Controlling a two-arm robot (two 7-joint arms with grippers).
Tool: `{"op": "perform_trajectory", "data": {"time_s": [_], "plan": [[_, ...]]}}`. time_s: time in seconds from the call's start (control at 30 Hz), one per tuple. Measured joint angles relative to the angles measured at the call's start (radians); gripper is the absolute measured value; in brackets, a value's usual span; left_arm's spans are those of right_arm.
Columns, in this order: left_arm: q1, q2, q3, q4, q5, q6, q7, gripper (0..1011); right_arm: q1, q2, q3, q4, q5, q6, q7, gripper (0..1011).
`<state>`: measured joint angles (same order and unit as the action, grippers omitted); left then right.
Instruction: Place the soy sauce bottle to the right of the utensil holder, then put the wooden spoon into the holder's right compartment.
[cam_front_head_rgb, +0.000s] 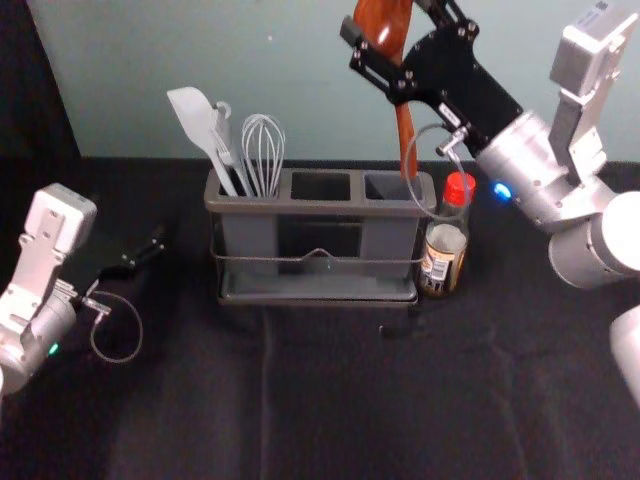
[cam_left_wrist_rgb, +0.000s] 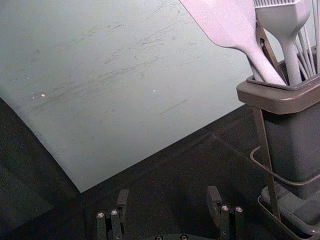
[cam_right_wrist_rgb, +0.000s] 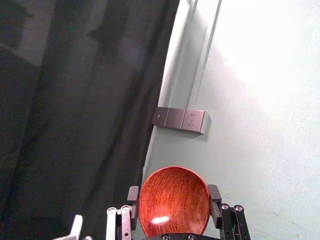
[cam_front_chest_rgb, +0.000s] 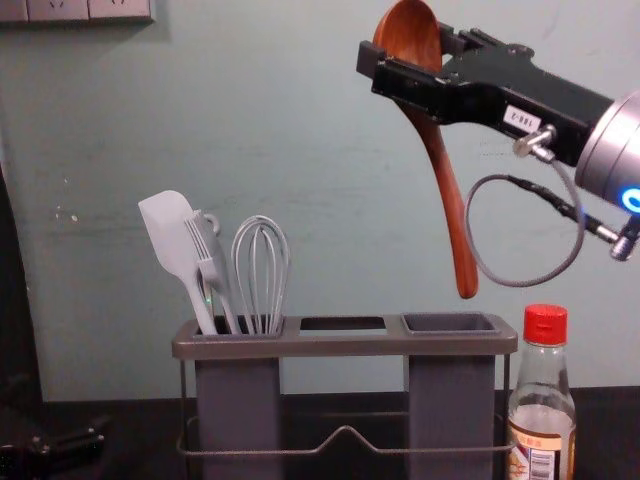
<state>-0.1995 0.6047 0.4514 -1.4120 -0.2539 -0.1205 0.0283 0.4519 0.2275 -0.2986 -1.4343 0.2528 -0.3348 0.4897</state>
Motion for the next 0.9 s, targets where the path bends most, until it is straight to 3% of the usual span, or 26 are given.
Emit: {"op": "perform_trajectory", "data": {"time_s": [0.3,0.57,0.9], "plan": [[0.000,0.000,0.000,0.000,0.000,0.000,0.000,1000,0.010,-0.028,-0.012,0.089,0.034,-0.082,-0.006,838],[0.000,0.000,0.000,0.000,0.000,0.000,0.000,1000,-0.016,-0.052,-0.012,0.143,0.043,-0.166,-0.007,838],[0.000,0.000,0.000,0.000,0.000,0.000,0.000,1000,-0.053,-0.070,0.000,0.176,0.046,-0.217,-0.008,838]]}}
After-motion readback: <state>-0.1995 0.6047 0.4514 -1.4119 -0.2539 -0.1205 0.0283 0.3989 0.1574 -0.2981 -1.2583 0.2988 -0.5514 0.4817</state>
